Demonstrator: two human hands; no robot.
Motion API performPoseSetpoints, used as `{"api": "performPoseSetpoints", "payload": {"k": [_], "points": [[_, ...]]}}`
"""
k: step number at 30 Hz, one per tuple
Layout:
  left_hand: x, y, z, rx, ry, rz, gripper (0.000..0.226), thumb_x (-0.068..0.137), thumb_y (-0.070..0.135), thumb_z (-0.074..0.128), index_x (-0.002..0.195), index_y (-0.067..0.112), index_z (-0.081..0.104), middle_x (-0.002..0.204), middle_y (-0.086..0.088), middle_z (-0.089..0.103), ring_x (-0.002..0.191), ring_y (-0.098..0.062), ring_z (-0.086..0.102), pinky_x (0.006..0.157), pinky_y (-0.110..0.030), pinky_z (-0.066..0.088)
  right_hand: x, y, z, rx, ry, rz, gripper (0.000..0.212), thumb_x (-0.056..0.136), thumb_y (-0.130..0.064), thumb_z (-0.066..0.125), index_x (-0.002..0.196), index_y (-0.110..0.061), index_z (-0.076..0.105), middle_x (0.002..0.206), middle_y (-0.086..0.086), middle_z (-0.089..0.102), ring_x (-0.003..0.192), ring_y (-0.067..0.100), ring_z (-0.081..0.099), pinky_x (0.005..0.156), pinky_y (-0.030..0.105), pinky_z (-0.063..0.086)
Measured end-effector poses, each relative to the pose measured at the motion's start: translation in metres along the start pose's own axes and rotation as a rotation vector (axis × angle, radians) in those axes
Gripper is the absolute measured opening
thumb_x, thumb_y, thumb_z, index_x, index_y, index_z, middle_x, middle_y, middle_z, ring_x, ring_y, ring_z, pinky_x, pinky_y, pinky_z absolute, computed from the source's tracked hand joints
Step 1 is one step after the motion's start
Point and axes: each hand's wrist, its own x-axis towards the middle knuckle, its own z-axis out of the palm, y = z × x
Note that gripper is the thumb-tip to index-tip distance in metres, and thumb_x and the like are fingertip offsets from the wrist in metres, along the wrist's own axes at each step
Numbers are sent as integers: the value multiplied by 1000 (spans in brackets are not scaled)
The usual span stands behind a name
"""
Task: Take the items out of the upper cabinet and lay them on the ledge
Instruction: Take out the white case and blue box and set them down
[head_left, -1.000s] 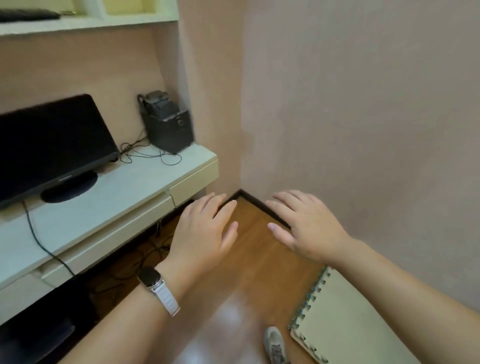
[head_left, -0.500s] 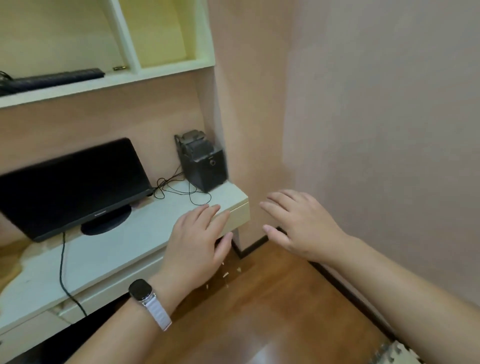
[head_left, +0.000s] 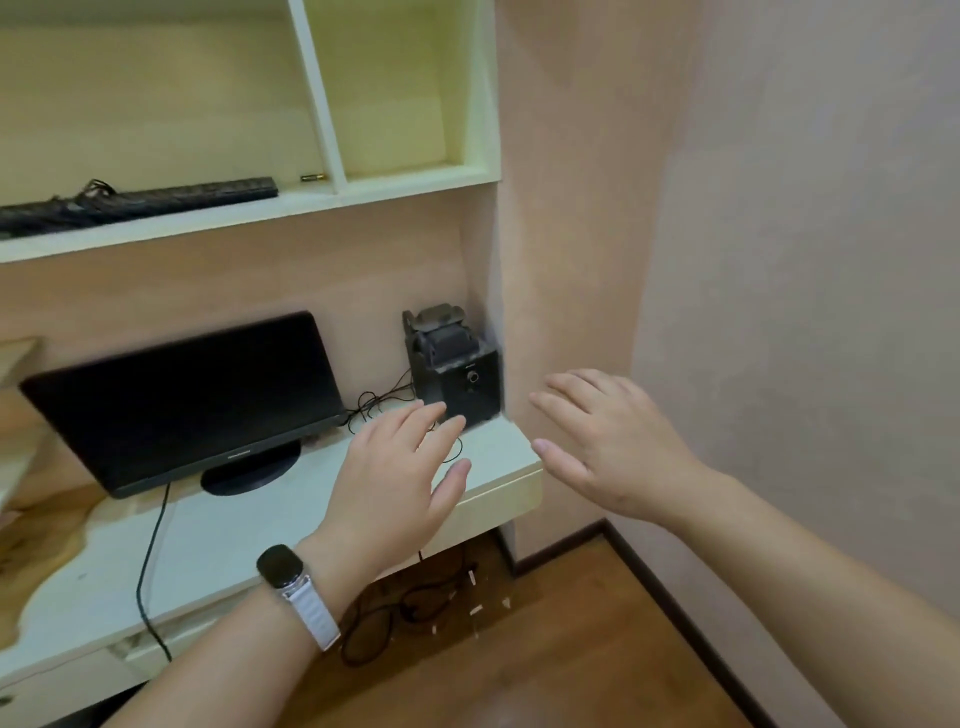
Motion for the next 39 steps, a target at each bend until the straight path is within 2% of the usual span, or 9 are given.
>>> {"api": "performPoseSetpoints", "payload": {"k": [4,8,13,19,22,26,29,34,39], "points": [[36,-30,14,-25,16,-1,48,95,47,40,132,23,57,134,1,59,129,-22,49,105,-42,37,41,7,11,-41,13,-14,53,93,-51,40,130,-19,59,129,3,61,122,25,52,97,39,41],[73,-64,28,-52,90,34,46,94,44,44,130,21,59,132,-1,60,126,-23,50,103,-41,38,88,15,23,-86,46,-9,52,92,-50,41,128,-19,60,125,3,62,118,26,53,95,38,39],[125,-125,44,-62,168,59,45,93,42,45,126,17,63,128,-4,62,123,-27,52,99,-41,38,158,17,39,-128,99,-26,48,91,-48,44,121,-16,62,119,5,63,110,30,56,89,40,43],[189,-187,50,-57,285,139,43,91,39,50,123,14,64,126,-7,63,118,-31,55,96,-43,41,233,19,55,-159,135,6,49,92,-48,43,124,-15,62,124,7,63,112,30,56,89,42,46],[217,-208,48,-42,291,163,43,92,40,51,124,14,63,127,-8,63,119,-31,55,96,-43,41,265,24,56,-164,134,23,50,93,-48,41,127,-17,59,128,7,61,114,29,55,88,42,45],[255,-231,33,-26,292,182,46,91,41,48,125,14,63,128,-9,62,120,-31,55,96,-44,41,303,33,45,-166,154,48,54,94,-51,38,131,-19,57,134,6,58,122,28,51,96,44,43],[283,-240,18,-23,323,168,49,90,43,46,126,15,63,129,-8,61,121,-30,54,96,-44,41,330,42,33,-159,229,27,52,92,-50,41,129,-18,58,133,6,59,120,28,51,93,44,44],[327,-243,-5,15,445,176,44,87,42,50,116,14,67,119,-8,65,107,-31,61,83,-39,44,375,59,6,-133,332,-25,53,91,-50,39,124,-16,62,128,6,62,117,28,53,90,40,44],[370,-242,-39,61,552,173,44,87,42,50,116,14,67,120,-8,64,111,-29,57,89,-37,36,425,78,-29,-42,423,-43,60,89,-55,34,131,-19,58,135,6,57,123,27,50,96,40,40]]}}
